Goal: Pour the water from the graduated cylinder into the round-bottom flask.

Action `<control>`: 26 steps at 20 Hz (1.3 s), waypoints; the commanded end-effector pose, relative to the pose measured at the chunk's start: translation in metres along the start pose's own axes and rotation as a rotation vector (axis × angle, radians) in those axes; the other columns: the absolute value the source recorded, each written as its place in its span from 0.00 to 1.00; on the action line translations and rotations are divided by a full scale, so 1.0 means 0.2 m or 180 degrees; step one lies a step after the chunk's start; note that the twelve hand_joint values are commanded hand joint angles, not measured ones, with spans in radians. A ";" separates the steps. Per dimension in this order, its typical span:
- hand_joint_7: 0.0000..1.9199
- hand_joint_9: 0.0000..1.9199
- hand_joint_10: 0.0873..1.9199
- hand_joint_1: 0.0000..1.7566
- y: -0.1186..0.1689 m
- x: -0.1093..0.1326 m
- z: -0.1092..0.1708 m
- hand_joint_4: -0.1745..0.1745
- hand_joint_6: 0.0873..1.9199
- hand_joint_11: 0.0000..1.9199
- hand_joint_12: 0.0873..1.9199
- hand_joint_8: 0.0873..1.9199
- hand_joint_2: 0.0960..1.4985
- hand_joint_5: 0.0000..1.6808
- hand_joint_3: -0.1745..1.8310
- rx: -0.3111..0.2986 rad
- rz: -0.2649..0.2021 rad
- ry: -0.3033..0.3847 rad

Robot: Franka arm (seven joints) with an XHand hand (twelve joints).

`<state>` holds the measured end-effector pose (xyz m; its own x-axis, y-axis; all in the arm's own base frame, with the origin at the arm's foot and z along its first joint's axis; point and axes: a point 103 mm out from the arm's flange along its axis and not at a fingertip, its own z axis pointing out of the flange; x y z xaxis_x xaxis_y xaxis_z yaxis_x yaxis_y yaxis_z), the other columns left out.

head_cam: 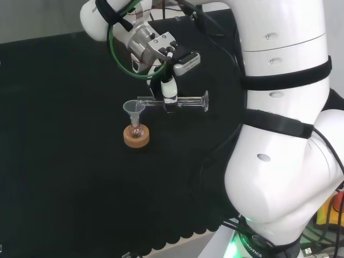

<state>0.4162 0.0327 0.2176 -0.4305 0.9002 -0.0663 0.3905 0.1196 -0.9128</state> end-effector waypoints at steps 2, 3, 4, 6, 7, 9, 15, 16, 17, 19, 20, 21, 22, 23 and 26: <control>0.48 0.72 0.02 0.71 0.00 0.02 -0.01 0.00 0.57 0.59 0.42 0.57 0.76 0.52 0.09 0.0083 0.0061 -0.0064; 0.48 0.72 0.02 0.71 0.00 0.02 -0.01 0.00 0.57 0.59 0.42 0.57 0.76 0.52 0.09 0.0093 0.0066 -0.0068; 0.48 0.72 0.02 0.71 0.00 0.02 -0.02 0.00 0.57 0.59 0.42 0.57 0.76 0.52 0.09 0.0097 0.0071 -0.0069; 0.48 0.72 0.02 0.71 0.00 0.02 -0.02 0.00 0.57 0.59 0.42 0.57 0.76 0.52 0.09 0.0096 0.0083 -0.0075; 0.48 0.72 0.02 0.71 0.00 0.02 -0.02 0.00 0.57 0.59 0.42 0.57 0.76 0.52 0.09 0.0098 0.0089 -0.0078; 0.48 0.72 0.02 0.71 -0.01 0.02 -0.02 0.00 0.57 0.59 0.42 0.57 0.76 0.52 0.09 0.0098 0.0111 -0.0084; 0.48 0.72 0.02 0.71 -0.02 0.02 -0.03 0.00 0.57 0.59 0.42 0.57 0.76 0.52 0.09 0.0136 0.0136 -0.0117; 0.48 0.72 0.02 0.71 -0.02 0.02 -0.03 0.00 0.57 0.59 0.42 0.57 0.76 0.52 0.09 0.0143 0.0141 -0.0126; 0.48 0.72 0.02 0.71 -0.02 0.02 -0.04 0.00 0.57 0.59 0.42 0.57 0.76 0.52 0.09 0.0153 0.0149 -0.0134; 0.48 0.72 0.02 0.71 -0.03 0.02 -0.04 0.00 0.57 0.59 0.42 0.57 0.76 0.52 0.09 0.0178 0.0165 -0.0152; 0.48 0.72 0.02 0.71 -0.04 0.02 -0.05 0.00 0.57 0.59 0.42 0.57 0.76 0.52 0.09 0.0186 0.0172 -0.0159; 0.48 0.72 0.02 0.71 -0.04 0.02 -0.05 0.00 0.57 0.59 0.42 0.57 0.76 0.52 0.09 0.0189 0.0179 -0.0166; 0.48 0.72 0.02 0.71 -0.04 0.02 -0.05 0.00 0.57 0.59 0.42 0.57 0.76 0.52 0.09 0.0196 0.0185 -0.0172; 0.48 0.72 0.02 0.71 -0.04 0.02 -0.05 0.00 0.57 0.59 0.42 0.57 0.76 0.52 0.09 0.0199 0.0190 -0.0177; 0.48 0.72 0.01 0.71 -0.05 0.03 -0.06 0.00 0.57 0.59 0.42 0.57 0.76 0.52 0.09 0.0210 0.0198 -0.0202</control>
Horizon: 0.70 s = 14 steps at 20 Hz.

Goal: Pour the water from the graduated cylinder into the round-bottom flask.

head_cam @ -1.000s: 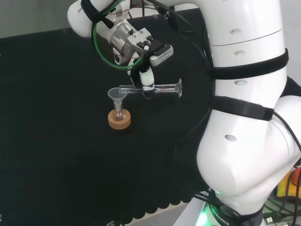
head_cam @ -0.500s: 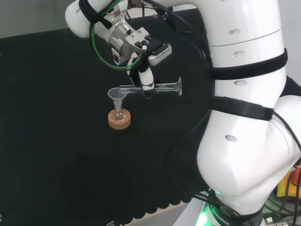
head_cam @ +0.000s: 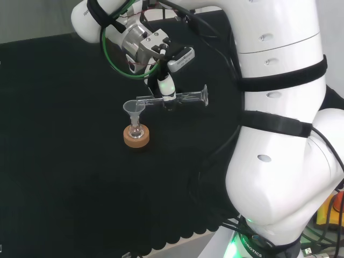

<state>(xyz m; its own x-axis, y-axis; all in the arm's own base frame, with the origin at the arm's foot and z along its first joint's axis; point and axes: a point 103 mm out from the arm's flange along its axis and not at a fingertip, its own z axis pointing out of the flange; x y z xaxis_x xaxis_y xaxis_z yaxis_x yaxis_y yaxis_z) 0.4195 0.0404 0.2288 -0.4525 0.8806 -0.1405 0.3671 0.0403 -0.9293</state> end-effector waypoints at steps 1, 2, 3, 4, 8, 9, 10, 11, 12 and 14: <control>0.48 0.72 0.01 0.71 -0.01 0.01 0.00 0.00 0.57 0.59 0.41 0.57 0.76 0.52 0.09 0.0015 0.0012 -0.0033; 0.48 0.72 0.01 0.71 -0.01 0.01 -0.01 0.00 0.57 0.59 0.41 0.57 0.76 0.52 0.09 0.0013 0.0019 -0.0037; 0.48 0.72 0.01 0.71 -0.01 0.01 -0.01 0.00 0.57 0.59 0.41 0.57 0.76 0.52 0.09 0.0017 0.0023 -0.0046; 0.48 0.72 0.01 0.71 -0.01 0.01 -0.01 0.00 0.57 0.59 0.41 0.57 0.76 0.52 0.09 0.0021 0.0025 -0.0054; 0.48 0.72 0.01 0.71 -0.01 0.01 -0.01 0.00 0.57 0.59 0.41 0.57 0.76 0.52 0.09 0.0047 0.0061 -0.0073; 0.48 0.72 0.01 0.71 -0.02 0.01 -0.01 0.00 0.57 0.59 0.41 0.57 0.76 0.52 0.09 0.0051 0.0069 -0.0070; 0.48 0.72 0.01 0.71 -0.02 0.01 -0.01 0.00 0.57 0.59 0.41 0.57 0.76 0.52 0.09 0.0050 0.0071 -0.0066; 0.48 0.72 0.01 0.71 -0.02 0.01 -0.01 0.00 0.57 0.59 0.41 0.57 0.76 0.52 0.09 0.0051 0.0073 -0.0065; 0.48 0.72 0.01 0.71 -0.02 0.01 -0.01 0.00 0.57 0.59 0.41 0.57 0.76 0.52 0.09 0.0051 0.0073 -0.0063; 0.48 0.72 0.01 0.71 -0.02 0.01 -0.02 0.00 0.57 0.59 0.41 0.57 0.76 0.52 0.09 0.0050 0.0074 -0.0062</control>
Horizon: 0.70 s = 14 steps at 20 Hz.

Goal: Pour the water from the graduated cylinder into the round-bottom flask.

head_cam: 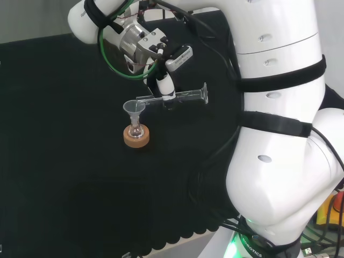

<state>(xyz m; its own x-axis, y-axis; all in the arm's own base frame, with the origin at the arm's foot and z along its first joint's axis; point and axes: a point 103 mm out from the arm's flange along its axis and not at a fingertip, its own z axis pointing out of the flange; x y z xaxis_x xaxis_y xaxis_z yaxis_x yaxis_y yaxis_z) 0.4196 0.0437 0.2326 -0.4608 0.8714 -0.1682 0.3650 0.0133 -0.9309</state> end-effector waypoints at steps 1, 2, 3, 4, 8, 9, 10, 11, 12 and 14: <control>0.48 0.72 0.01 0.71 0.00 0.00 0.00 0.00 0.57 0.59 0.41 0.57 0.76 0.52 0.09 0.0000 0.0005 0.0004; 0.48 0.72 0.01 0.71 0.00 0.00 0.00 0.00 0.57 0.59 0.41 0.57 0.76 0.52 0.09 0.0000 0.0006 0.0005; 0.48 0.72 0.01 0.71 0.00 0.00 0.00 0.00 0.57 0.59 0.41 0.57 0.76 0.52 0.09 0.0001 0.0010 0.0006; 0.48 0.72 0.01 0.71 0.00 0.00 0.00 0.00 0.57 0.59 0.41 0.57 0.76 0.52 0.09 0.0002 0.0011 0.0007; 0.48 0.72 0.01 0.71 0.00 0.00 -0.01 0.00 0.57 0.59 0.41 0.57 0.76 0.52 0.09 0.0004 0.0012 0.0013; 0.48 0.72 0.01 0.71 0.00 0.00 -0.01 0.00 0.57 0.59 0.41 0.57 0.76 0.52 0.09 0.0003 0.0009 0.0016; 0.48 0.72 0.01 0.71 0.00 0.01 -0.01 0.00 0.57 0.59 0.41 0.57 0.76 0.52 0.09 0.0005 0.0011 0.0017; 0.48 0.72 0.01 0.71 0.00 0.01 -0.01 0.00 0.57 0.59 0.41 0.57 0.76 0.52 0.09 -0.0002 0.0003 0.0025; 0.48 0.72 0.01 0.71 0.00 0.01 -0.01 0.00 0.57 0.59 0.41 0.57 0.76 0.52 0.09 -0.0019 -0.0009 0.0039; 0.48 0.72 0.01 0.71 0.00 0.00 -0.01 0.00 0.57 0.59 0.41 0.57 0.76 0.52 0.09 -0.0052 -0.0030 0.0063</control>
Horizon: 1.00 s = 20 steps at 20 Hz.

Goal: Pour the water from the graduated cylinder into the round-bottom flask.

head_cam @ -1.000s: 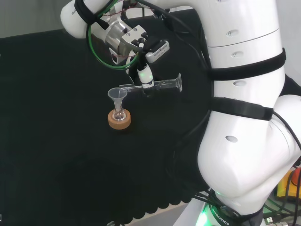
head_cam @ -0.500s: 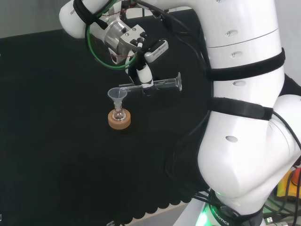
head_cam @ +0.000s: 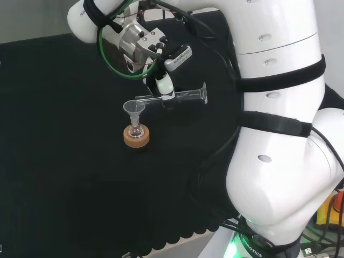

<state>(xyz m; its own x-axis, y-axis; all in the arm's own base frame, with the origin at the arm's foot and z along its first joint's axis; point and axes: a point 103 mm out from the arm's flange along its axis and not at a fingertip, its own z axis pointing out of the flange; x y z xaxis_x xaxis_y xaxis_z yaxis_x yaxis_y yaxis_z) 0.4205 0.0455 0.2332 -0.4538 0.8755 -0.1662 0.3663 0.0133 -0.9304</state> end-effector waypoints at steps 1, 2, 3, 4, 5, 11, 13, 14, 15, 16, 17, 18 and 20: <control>0.48 0.72 0.01 0.71 0.01 0.00 -0.01 0.00 0.57 0.59 0.41 0.57 0.76 0.52 0.09 -0.0071 -0.0051 0.0055; 0.48 0.72 0.01 0.71 0.01 0.00 -0.01 0.00 0.57 0.59 0.41 0.57 0.76 0.52 0.09 -0.0123 -0.0080 0.0093; 0.48 0.72 0.01 0.71 0.01 0.00 -0.01 0.00 0.57 0.59 0.41 0.57 0.76 0.52 0.09 -0.0173 -0.0107 0.0127; 0.48 0.72 0.01 0.71 0.01 0.00 -0.01 0.00 0.57 0.59 0.41 0.57 0.76 0.52 0.09 -0.0210 -0.0133 0.0152; 0.48 0.72 0.01 0.71 0.01 0.00 -0.01 0.00 0.57 0.59 0.41 0.57 0.76 0.52 0.09 -0.0240 -0.0155 0.0171; 0.48 0.72 0.01 0.71 0.00 -0.02 0.01 0.00 0.57 0.59 0.41 0.57 0.76 0.52 0.09 -0.0342 -0.0243 0.0208; 0.47 0.72 0.01 0.71 0.00 -0.03 0.01 0.00 0.57 0.59 0.41 0.57 0.76 0.52 0.09 -0.0395 -0.0273 0.0225; 0.47 0.72 0.01 0.71 -0.01 -0.04 0.01 0.00 0.57 0.59 0.41 0.57 0.76 0.52 0.09 -0.0431 -0.0291 0.0232; 0.47 0.71 0.01 0.71 -0.01 -0.04 0.01 0.00 0.57 0.59 0.41 0.57 0.76 0.52 0.09 -0.0514 -0.0304 0.0238; 0.47 0.71 0.01 0.71 -0.01 -0.05 0.01 0.00 0.57 0.59 0.41 0.58 0.76 0.52 0.09 -0.0591 -0.0328 0.0264; 0.47 0.71 0.01 0.71 -0.01 -0.06 0.02 0.00 0.58 0.59 0.41 0.58 0.76 0.52 0.09 -0.0620 -0.0369 0.0304; 0.47 0.71 0.01 0.71 -0.01 -0.07 0.03 0.00 0.58 0.59 0.41 0.58 0.76 0.52 0.09 -0.0670 -0.0409 0.0333; 0.47 0.71 0.01 0.71 0.00 -0.07 0.04 0.00 0.58 0.59 0.41 0.58 0.76 0.52 0.09 -0.0807 -0.0470 0.0369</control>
<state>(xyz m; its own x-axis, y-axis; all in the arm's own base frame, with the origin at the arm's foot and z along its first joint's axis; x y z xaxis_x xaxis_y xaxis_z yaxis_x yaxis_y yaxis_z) 0.4221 0.0352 0.2356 -0.4288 0.9024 -0.0429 0.4575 0.1760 -0.8716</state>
